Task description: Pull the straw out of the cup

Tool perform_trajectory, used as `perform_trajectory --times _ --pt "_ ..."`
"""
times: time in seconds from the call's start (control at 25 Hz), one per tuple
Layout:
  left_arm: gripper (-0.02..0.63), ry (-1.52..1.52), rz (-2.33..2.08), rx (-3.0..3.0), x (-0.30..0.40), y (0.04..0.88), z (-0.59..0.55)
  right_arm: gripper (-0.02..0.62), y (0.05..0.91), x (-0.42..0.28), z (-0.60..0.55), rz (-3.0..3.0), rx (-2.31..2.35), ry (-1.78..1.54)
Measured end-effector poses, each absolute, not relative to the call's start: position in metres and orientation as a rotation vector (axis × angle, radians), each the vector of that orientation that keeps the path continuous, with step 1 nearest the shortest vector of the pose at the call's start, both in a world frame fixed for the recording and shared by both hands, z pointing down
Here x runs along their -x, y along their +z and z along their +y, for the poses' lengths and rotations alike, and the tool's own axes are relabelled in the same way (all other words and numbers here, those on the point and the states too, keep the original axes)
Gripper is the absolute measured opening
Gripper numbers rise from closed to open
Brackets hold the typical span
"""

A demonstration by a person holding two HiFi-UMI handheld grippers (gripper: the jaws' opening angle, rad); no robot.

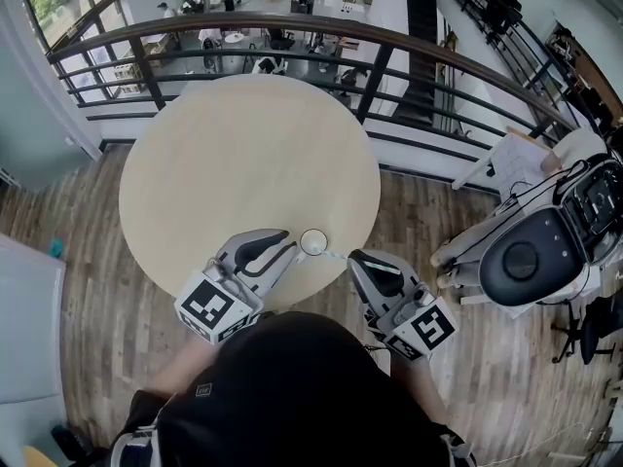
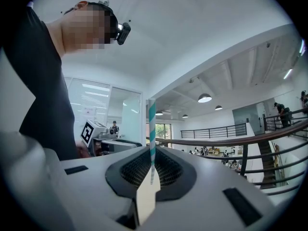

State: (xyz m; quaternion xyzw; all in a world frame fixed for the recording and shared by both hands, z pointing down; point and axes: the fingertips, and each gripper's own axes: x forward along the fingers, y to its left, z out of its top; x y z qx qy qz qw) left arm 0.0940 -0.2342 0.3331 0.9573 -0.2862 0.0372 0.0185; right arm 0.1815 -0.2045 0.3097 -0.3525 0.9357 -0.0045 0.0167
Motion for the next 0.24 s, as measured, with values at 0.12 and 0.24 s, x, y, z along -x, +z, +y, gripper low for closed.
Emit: perform_trajectory --times 0.12,0.24 --pt "0.072 0.111 -0.92 -2.965 -0.0908 0.332 -0.2336 0.038 0.3099 -0.1786 -0.2028 2.912 1.093 -0.019" --pt "0.071 0.108 -0.942 -2.958 -0.0895 0.3299 -0.2326 0.038 0.3089 -0.1772 -0.2015 2.914 1.094 -0.026"
